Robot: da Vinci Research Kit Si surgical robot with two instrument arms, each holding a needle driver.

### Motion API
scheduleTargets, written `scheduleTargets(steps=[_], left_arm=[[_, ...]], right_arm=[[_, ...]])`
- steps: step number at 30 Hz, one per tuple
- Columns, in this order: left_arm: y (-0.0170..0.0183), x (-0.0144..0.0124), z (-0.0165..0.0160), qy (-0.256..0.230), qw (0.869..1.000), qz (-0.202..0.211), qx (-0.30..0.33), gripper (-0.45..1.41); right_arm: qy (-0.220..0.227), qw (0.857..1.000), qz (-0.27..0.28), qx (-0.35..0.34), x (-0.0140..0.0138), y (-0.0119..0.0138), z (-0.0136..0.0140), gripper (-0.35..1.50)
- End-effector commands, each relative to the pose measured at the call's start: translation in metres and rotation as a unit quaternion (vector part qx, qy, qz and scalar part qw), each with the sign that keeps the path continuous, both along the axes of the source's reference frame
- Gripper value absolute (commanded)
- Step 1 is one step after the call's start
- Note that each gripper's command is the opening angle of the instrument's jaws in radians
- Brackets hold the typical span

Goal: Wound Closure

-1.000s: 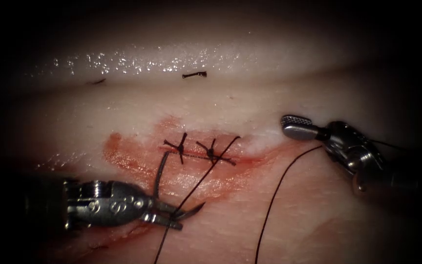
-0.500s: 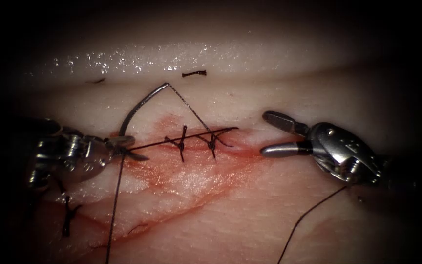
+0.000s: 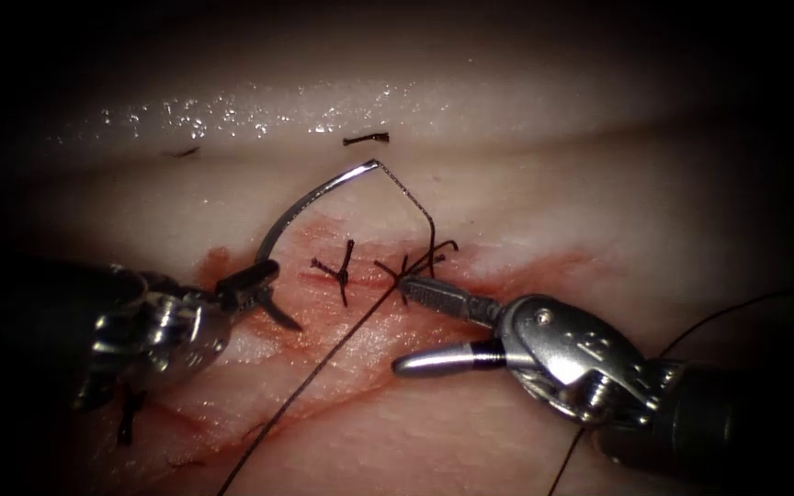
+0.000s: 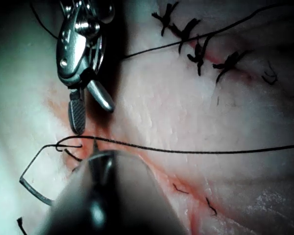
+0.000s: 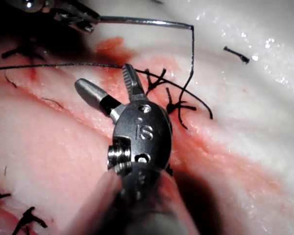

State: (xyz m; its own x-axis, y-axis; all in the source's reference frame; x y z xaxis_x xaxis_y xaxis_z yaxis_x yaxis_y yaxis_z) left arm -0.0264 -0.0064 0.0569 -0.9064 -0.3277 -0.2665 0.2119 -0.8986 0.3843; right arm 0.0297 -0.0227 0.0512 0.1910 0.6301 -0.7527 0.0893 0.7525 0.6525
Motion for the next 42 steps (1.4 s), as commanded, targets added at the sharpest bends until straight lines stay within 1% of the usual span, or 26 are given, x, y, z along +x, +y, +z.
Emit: scheduleTargets(steps=[1, 3, 4, 7, 8, 10, 11, 12, 15, 16, 18, 20, 21, 22, 25, 28, 30, 31, 32, 33, 36, 37, 39, 40, 41, 42], left_arm=[[0.0002, -0.0007, 0.0007, -0.006, 1.000, 0.003, 0.004, -0.45], [0.0004, -0.0009, 0.0009, -0.022, 1.000, 0.013, 0.011, -0.45], [0.0004, -0.0008, 0.0008, -0.045, 0.999, -0.001, 0.032, -0.45], [-0.0002, -0.0008, 0.0001, -0.117, 0.988, -0.032, 0.100, -0.45], [-0.0006, -0.0009, -0.0004, -0.149, 0.979, -0.043, 0.134, -0.45], [-0.0011, -0.0010, -0.0013, -0.195, 0.964, -0.053, 0.176, -0.45], [-0.0013, -0.0011, -0.0021, -0.225, 0.953, -0.055, 0.197, -0.45], [-0.0015, -0.0012, -0.0026, -0.246, 0.944, -0.058, 0.212, -0.45], [-0.0017, -0.0018, -0.0049, -0.299, 0.924, -0.052, 0.234, -0.45], [-0.0015, -0.0024, -0.0067, -0.328, 0.912, -0.052, 0.240, -0.45], [-0.0011, -0.0029, -0.0083, -0.354, 0.901, -0.052, 0.244, -0.45], [-0.0007, -0.0032, -0.0102, -0.378, 0.892, -0.046, 0.245, -0.45], [-0.0001, -0.0033, -0.0118, -0.386, 0.889, -0.051, 0.241, -0.45], [0.0002, -0.0032, -0.0124, -0.387, 0.889, -0.056, 0.238, -0.45], [0.0007, -0.0028, -0.0140, -0.397, 0.886, -0.071, 0.231, -0.45], [0.0007, -0.0024, -0.0153, -0.402, 0.886, -0.072, 0.222, -0.45], [0.0006, -0.0023, -0.0161, -0.400, 0.888, -0.068, 0.217, -0.45], [0.0006, -0.0023, -0.0166, -0.402, 0.887, -0.071, 0.215, -0.45], [0.0006, -0.0024, -0.0171, -0.405, 0.886, -0.072, 0.212, -0.45], [0.0007, -0.0025, -0.0179, -0.411, 0.885, -0.073, 0.205, -0.45], [0.0012, -0.0025, -0.0193, -0.423, 0.883, -0.077, 0.187, -0.45], [0.0016, -0.0024, -0.0200, -0.431, 0.882, -0.085, 0.172, -0.45], [0.0022, -0.0016, -0.0210, -0.443, 0.880, -0.094, 0.145, -0.45], [0.0024, -0.0013, -0.0212, -0.448, 0.878, -0.099, 0.139, -0.45], [0.0026, -0.0009, -0.0215, -0.455, 0.875, -0.102, 0.129, -0.45], [0.0028, -0.0006, -0.0217, -0.459, 0.873, -0.107, 0.123, -0.45]], right_arm=[[-0.005, 1.000, -0.012, -0.010, 0.0021, -0.0010, -0.0008, 0.98], [-0.014, 0.999, -0.005, -0.051, 0.0032, -0.0016, -0.0016, 1.03], [-0.013, 0.997, -0.004, -0.071, 0.0039, -0.0020, -0.0022, 1.05], [-0.028, 0.994, -0.002, -0.105, 0.0038, -0.0018, -0.0027, 1.03], [-0.039, 0.993, -0.003, -0.114, 0.0036, -0.0016, -0.0030, 1.06], [-0.049, 0.991, -0.005, -0.124, 0.0029, -0.0016, -0.0035, 1.08], [-0.051, 0.991, -0.005, -0.126, 0.0024, -0.0015, -0.0038, 0.98], [-0.051, 0.990, -0.006, -0.131, 0.0021, -0.0014, -0.0040, 0.93], [-0.067, 0.988, -0.002, -0.141, 0.0011, -0.0013, -0.0044, 0.94], [-0.079, 0.987, -0.011, -0.141, 0.0006, -0.0014, -0.0045, 0.93], [-0.096, 0.985, -0.008, -0.146, 0.0000, -0.0014, -0.0045, 0.93], [-0.132, 0.979, -0.008, -0.153, -0.0008, -0.0013, -0.0044, 0.93], [-0.164, 0.974, -0.009, -0.155, -0.0018, -0.0011, -0.0043, 0.93], [-0.175, 0.972, -0.010, -0.156, -0.0023, -0.0011, -0.0043, 0.93], [-0.201, 0.967, -0.012, -0.154, -0.0044, -0.0011, -0.0044, 0.91], [-0.219, 0.964, -0.006, -0.149, -0.0066, -0.0008, -0.0050, 0.89], [-0.229, 0.963, -0.001, -0.144, -0.0076, -0.0004, -0.0055, 0.86], [-0.231, 0.962, 0.008, -0.144, -0.0081, -0.0001, -0.0060, 0.86], [-0.233, 0.962, 0.015, -0.144, -0.0082, 0.0002, -0.0063, 0.88], [-0.232, 0.962, 0.029, -0.143, -0.0082, 0.0006, -0.0071, 0.94], [-0.217, 0.966, 0.047, -0.133, -0.0078, 0.0009, -0.0079, 0.93], [-0.196, 0.971, 0.065, -0.120, -0.0072, 0.0008, -0.0082, 0.84], [-0.187, 0.975, 0.092, -0.076, -0.0061, 0.0003, -0.0083, 0.69], [-0.189, 0.975, 0.096, -0.068, -0.0058, 0.0002, -0.0082, 0.69], [-0.190, 0.975, 0.102, -0.058, -0.0054, 0.0000, -0.0080, 0.79], [-0.191, 0.975, 0.107, -0.051, -0.0051, -0.0002, -0.0079, 0.83]])
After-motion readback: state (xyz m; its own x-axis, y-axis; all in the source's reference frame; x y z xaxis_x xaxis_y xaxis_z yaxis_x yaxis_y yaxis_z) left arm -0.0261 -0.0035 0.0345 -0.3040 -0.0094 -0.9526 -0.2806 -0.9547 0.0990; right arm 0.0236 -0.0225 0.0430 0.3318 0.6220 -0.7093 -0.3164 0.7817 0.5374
